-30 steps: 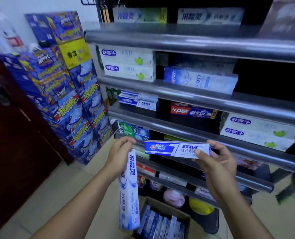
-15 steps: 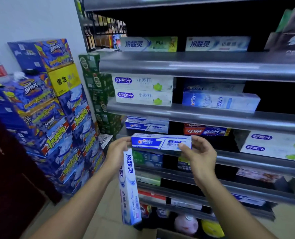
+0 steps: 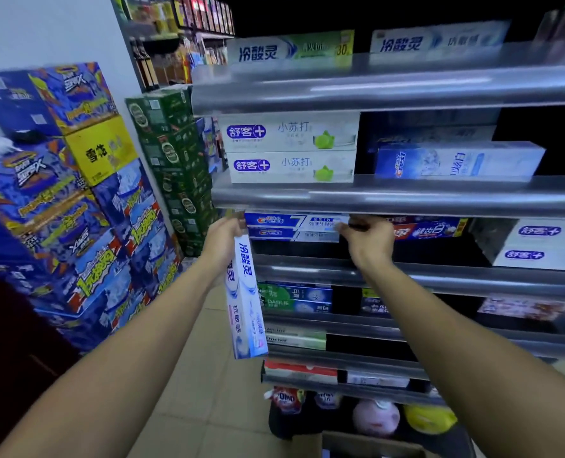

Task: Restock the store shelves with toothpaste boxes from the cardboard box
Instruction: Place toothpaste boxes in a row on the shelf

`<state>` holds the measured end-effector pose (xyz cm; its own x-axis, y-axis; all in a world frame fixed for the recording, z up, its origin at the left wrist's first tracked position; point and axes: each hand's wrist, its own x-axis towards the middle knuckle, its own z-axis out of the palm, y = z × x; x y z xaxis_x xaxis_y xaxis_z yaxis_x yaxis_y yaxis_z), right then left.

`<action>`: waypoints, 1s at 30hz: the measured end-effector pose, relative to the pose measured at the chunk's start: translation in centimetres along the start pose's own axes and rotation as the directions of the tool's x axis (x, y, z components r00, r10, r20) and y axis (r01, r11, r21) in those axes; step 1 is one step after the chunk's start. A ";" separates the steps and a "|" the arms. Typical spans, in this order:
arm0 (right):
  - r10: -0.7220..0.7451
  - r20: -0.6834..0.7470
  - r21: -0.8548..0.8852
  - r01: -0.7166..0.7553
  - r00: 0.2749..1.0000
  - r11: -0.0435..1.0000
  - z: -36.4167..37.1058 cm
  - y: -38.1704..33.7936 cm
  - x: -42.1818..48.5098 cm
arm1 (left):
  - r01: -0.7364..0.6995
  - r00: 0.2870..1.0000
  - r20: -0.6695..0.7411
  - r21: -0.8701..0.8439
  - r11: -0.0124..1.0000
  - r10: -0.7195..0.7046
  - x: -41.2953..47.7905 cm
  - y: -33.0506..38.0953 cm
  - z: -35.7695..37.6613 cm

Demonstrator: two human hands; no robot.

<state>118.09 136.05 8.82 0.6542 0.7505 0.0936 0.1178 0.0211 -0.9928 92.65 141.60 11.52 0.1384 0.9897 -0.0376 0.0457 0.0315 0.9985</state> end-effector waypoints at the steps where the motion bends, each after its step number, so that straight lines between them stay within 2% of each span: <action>1: -0.005 0.009 -0.017 0.005 1.000 1.000 0.2 0.2 0.3 | 0.018 1.000 0.004 0.007 1.000 -0.018 0.5 0.4 -0.1; 4: 0.000 0.069 -0.104 0.007 0.998 0.995 0.3 0.5 0.8 | 0.114 0.993 0.004 0.094 0.989 -0.115 1.7 1.4 -0.1; 8: 0.032 0.228 -0.324 0.044 0.973 0.945 0.6 0.4 1.3 | 0.165 0.980 0.077 0.178 0.970 -0.181 2.4 1.8 0.4; 14: 0.086 0.281 -0.351 0.019 0.956 0.936 0.3 -0.6 0.4 | 0.158 0.983 0.055 0.219 0.963 -0.174 1.3 2.2 0.8; 18: -0.035 0.247 -0.406 0.137 0.968 0.904 -0.9 -1.3 -1.6 | 0.107 0.994 -0.033 0.217 0.970 -0.102 -0.4 2.4 0.8; 21: -0.113 0.266 -0.375 0.211 0.957 0.903 -2.9 -1.8 -4.1 | 0.061 0.998 -0.042 0.220 0.974 -0.053 -2.2 2.1 1.1; 23: -0.088 0.365 -0.293 0.204 0.927 0.934 -4.5 -2.2 -5.9 | 0.092 0.996 -0.031 0.180 0.979 -0.088 -3.4 2.3 1.6; 25: -0.031 0.507 -0.200 0.153 0.861 0.968 -6.1 -2.7 -7.5 | 0.149 0.989 -0.022 0.068 0.987 -0.148 -4.6 3.1 2.4; 28: 0.054 0.665 -0.194 0.102 0.745 0.976 -9.3 -3.5 -9.4 | 0.212 0.977 -0.008 -0.122 0.970 -0.215 -6.2 4.6 4.2; 30: 0.088 0.702 -0.189 0.065 0.707 0.980 -11.8 -4.1 -10.0 | 0.245 0.966 -0.023 -0.223 0.943 -0.257 -7.3 5.8 5.8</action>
<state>119.88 120.71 12.86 -0.0512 0.9960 -0.0738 0.2987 -0.0552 -0.9527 97.60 133.71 17.32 0.0993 0.9514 -0.2916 -0.1441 0.3037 0.9418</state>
